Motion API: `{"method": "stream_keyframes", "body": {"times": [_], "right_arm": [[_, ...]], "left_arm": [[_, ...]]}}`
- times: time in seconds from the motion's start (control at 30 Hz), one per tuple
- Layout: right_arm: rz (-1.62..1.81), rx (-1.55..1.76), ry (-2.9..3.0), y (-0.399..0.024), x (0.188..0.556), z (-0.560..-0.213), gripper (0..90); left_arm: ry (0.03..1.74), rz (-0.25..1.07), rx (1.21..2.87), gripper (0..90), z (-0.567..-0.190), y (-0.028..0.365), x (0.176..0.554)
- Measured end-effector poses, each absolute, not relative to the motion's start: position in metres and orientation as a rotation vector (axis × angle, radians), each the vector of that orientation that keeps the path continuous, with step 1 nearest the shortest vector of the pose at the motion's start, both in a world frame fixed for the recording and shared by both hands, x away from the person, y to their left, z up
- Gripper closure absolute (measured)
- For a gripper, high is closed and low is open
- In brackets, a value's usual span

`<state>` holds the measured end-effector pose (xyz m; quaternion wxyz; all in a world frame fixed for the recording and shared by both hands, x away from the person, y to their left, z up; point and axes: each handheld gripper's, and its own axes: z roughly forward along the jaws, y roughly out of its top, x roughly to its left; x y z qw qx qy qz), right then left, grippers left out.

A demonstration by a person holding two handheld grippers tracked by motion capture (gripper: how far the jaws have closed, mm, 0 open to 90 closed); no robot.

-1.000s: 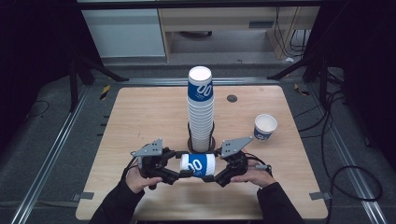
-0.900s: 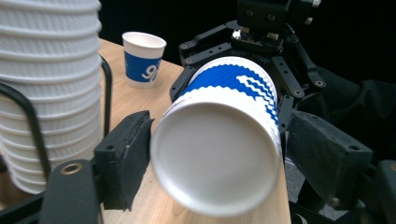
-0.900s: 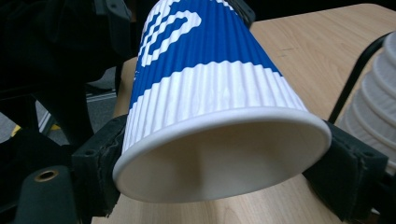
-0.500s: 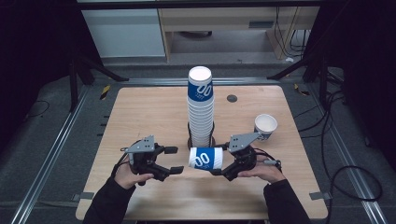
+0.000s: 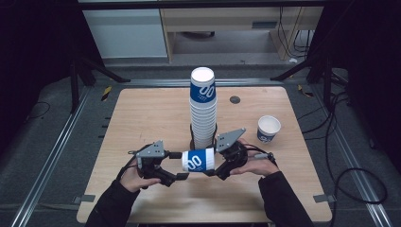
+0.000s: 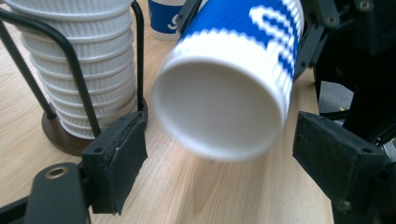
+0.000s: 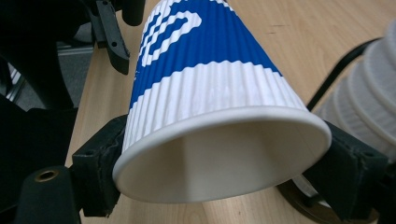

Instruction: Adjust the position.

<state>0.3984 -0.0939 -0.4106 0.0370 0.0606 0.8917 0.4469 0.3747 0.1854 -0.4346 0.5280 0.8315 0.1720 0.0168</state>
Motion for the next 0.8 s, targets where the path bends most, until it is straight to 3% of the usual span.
{"method": "stream_keyframes", "body": {"times": [0.23, 0.33, 0.8], "right_arm": [[1.322, 0.099, 2.795, -0.073, 0.395, -0.418, 15.6], [1.319, 0.096, 2.801, -0.071, 0.395, -0.419, 15.4], [1.359, 0.138, 2.777, -0.072, 0.396, -0.421, 10.4]], "left_arm": [[0.385, 0.026, 2.01, 17.3, -0.437, 0.182, 0.373], [0.36, 0.025, 2.006, 21.9, -0.436, 0.182, 0.372], [0.334, 0.019, 1.993, 26.4, -0.436, 0.183, 0.373]]}}
